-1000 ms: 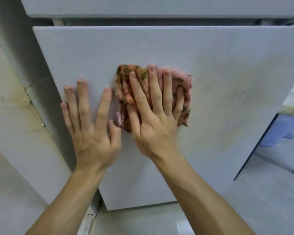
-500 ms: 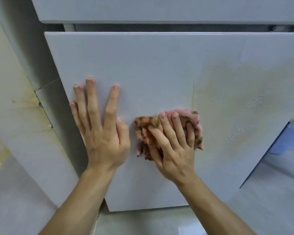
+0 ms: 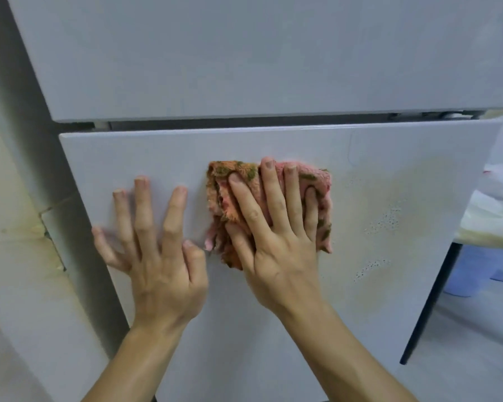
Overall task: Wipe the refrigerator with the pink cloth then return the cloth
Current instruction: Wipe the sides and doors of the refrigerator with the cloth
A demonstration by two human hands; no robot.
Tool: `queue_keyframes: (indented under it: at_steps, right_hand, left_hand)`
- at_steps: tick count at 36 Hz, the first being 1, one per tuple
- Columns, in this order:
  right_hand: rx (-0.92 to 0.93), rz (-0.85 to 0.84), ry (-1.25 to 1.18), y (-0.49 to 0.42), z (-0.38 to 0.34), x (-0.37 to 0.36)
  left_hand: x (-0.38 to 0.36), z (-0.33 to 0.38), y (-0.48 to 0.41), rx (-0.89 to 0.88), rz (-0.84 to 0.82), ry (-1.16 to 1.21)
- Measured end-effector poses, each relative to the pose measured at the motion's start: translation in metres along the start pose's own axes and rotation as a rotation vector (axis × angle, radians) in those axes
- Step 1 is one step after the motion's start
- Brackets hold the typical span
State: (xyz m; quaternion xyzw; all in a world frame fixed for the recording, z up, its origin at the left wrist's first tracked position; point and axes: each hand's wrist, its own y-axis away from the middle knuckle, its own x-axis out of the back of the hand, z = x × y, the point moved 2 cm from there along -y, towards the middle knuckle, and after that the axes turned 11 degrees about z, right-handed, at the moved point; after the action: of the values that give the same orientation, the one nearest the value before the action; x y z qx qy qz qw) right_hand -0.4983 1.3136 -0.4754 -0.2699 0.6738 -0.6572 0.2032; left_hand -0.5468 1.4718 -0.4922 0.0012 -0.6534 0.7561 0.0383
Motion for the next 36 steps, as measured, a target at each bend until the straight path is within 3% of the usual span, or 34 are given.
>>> queue_keyframes:
  at_steps: [6,15,22,28,36]
  right_hand:
    - [0.013,0.027,0.026,0.009,0.000,-0.004]
    - [0.084,-0.081,0.013,0.079,0.029,0.006]
    - [-0.023,-0.026,-0.007,0.012,0.021,0.010]
    - [0.040,-0.028,0.015,-0.065,0.028,0.023]
    - [0.062,0.060,-0.020,-0.051,0.046,0.025]
  left_hand:
    - [-0.004,0.006,0.000,-0.009,0.015,-0.021]
    - [-0.007,0.020,0.002,-0.068,-0.016,-0.016]
    - [-0.009,0.023,0.002,-0.045,-0.069,-0.016]
    - [-0.013,0.028,-0.001,-0.045,-0.039,-0.043]
    - [-0.018,0.033,-0.001,-0.036,0.004,-0.033]
